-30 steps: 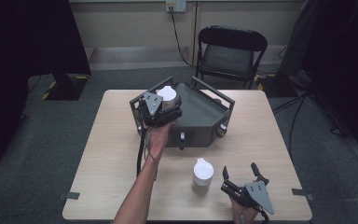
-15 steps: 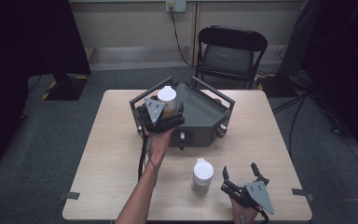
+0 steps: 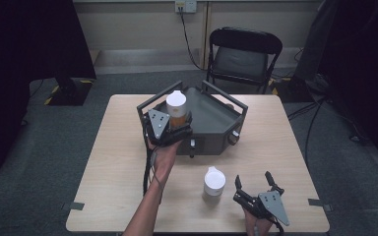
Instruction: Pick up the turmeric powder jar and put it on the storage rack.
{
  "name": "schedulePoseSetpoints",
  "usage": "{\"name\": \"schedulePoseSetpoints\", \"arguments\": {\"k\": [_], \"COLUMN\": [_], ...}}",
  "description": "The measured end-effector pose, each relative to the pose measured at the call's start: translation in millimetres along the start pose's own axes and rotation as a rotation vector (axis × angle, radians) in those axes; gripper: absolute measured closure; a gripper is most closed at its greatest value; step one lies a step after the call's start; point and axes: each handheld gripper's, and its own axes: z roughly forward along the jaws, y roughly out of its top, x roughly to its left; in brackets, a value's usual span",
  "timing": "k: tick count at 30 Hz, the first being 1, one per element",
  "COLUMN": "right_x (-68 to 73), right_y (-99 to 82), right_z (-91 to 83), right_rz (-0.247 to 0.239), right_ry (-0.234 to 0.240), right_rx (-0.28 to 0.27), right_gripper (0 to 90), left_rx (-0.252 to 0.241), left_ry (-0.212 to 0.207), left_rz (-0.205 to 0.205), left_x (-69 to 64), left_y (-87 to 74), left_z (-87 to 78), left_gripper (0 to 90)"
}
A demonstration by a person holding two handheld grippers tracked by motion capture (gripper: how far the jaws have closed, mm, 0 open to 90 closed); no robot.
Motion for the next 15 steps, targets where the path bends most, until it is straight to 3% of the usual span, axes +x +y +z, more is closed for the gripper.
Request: {"name": "schedulePoseSetpoints", "arguments": {"k": [9,15], "right_x": [0.3,0.0], "right_y": [0.3,0.1], "right_z": [0.2,0.0], "right_rz": [0.001,0.000], "right_ry": [-0.002,0.000], "right_rx": [0.002,0.000], "right_gripper": [1.2,1.2], "left_rx": [-0.019,-0.023], "left_ry": [0.007,0.010], "left_rz": [-0.011,0.010], "left_x": [3.6,3.3], "left_y": [-9.3,-12.9], "left_z": [-18.0,-31.6], "left_gripper": [0.2,0.2]}}
